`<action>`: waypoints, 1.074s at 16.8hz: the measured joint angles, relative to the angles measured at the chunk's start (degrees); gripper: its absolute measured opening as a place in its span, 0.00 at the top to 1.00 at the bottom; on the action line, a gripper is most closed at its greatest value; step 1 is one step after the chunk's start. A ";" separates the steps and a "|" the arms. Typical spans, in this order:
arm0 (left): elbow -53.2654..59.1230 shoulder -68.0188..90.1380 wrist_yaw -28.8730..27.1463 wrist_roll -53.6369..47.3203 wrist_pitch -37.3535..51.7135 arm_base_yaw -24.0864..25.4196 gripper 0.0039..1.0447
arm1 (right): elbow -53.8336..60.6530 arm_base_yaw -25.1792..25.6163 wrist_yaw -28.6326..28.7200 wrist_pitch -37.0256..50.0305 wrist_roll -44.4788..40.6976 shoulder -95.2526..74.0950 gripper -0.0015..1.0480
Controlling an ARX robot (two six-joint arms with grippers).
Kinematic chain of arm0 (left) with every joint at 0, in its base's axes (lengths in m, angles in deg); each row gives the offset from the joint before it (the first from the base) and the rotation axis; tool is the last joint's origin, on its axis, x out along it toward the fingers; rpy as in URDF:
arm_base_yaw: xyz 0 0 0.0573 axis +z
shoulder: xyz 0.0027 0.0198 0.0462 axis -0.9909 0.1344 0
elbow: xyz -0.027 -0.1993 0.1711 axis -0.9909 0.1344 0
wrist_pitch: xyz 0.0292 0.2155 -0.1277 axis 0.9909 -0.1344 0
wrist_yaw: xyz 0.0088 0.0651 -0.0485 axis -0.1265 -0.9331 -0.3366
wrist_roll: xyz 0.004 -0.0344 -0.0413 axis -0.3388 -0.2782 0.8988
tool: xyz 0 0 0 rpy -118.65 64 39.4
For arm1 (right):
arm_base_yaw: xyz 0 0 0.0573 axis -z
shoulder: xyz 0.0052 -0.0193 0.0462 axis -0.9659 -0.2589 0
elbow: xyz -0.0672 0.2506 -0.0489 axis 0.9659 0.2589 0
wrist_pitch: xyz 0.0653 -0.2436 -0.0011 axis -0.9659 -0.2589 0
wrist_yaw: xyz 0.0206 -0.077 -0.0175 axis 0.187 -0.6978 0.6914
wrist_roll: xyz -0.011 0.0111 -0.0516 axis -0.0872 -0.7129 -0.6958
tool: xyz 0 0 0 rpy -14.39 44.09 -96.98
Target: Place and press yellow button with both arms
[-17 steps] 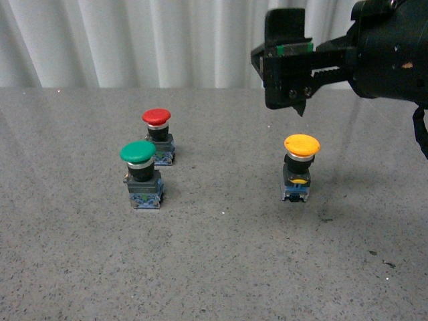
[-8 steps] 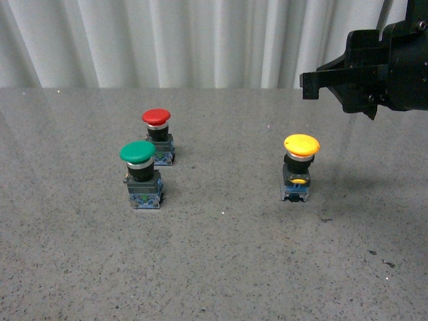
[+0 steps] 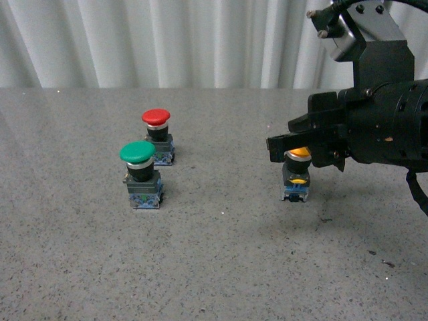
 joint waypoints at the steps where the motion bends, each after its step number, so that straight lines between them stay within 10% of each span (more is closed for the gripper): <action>1: 0.00 0.00 0.02 0.00 0.00 0.00 0.06 | 0.09 0.02 -0.33 -0.26 -0.02 -0.28 0.98; 18: 0.00 0.00 0.02 0.00 0.02 0.00 0.06 | -0.15 -0.76 0.61 -2.45 -1.31 -2.01 0.98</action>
